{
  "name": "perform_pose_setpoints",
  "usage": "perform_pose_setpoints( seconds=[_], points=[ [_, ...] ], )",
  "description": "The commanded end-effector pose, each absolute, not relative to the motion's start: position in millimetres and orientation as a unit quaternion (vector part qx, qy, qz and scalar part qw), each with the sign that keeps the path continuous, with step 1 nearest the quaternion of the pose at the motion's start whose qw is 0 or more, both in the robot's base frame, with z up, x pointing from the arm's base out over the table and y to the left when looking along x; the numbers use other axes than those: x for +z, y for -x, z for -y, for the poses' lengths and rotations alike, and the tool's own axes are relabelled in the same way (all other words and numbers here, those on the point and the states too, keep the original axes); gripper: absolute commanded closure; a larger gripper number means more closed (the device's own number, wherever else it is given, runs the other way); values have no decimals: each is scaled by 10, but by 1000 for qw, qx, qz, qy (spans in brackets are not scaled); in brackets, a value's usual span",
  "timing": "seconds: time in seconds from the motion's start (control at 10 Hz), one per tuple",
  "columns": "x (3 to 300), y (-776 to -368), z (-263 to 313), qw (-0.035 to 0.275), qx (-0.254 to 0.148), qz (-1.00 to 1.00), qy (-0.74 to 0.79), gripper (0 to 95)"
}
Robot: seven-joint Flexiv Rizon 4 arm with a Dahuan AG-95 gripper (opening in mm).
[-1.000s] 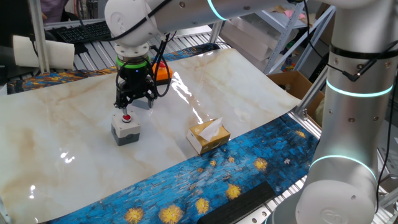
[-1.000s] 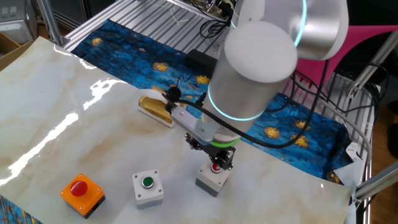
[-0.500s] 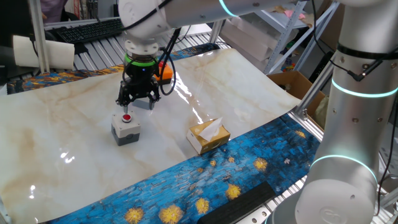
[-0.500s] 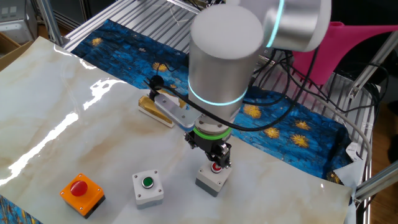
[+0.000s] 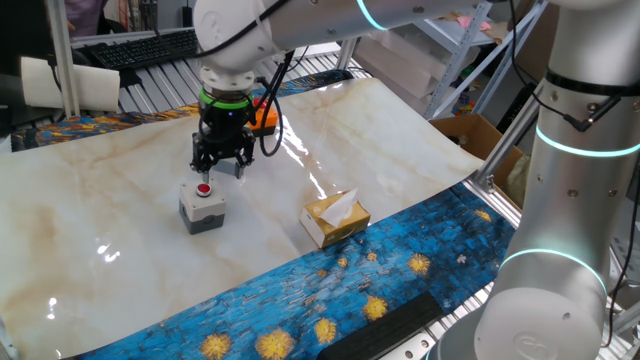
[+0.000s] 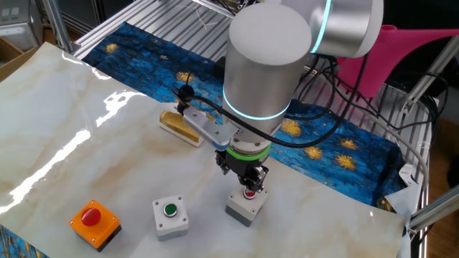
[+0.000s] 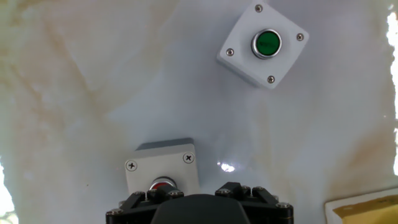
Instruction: Press three buttons from left to right in sequence
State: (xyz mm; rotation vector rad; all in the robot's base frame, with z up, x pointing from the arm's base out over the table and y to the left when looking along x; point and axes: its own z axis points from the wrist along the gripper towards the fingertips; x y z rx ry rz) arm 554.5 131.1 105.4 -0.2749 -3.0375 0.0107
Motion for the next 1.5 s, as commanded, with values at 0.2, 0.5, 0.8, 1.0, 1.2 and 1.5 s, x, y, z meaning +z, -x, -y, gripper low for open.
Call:
perform_pose_setpoints(
  seconds=[0.2,0.5,0.8,1.0,1.2,1.5],
  points=[
    [1056,-5550,-1319,48,2,994,94,380],
    [1056,-5550,-1319,48,4,993,104,380],
    [1056,-5550,-1319,49,4,992,116,380],
    [1052,-5544,-1321,51,2,991,127,380],
    [1039,-5522,-1327,50,2,990,132,380],
    [1023,-5499,-1332,51,0,990,132,380]
  ],
)
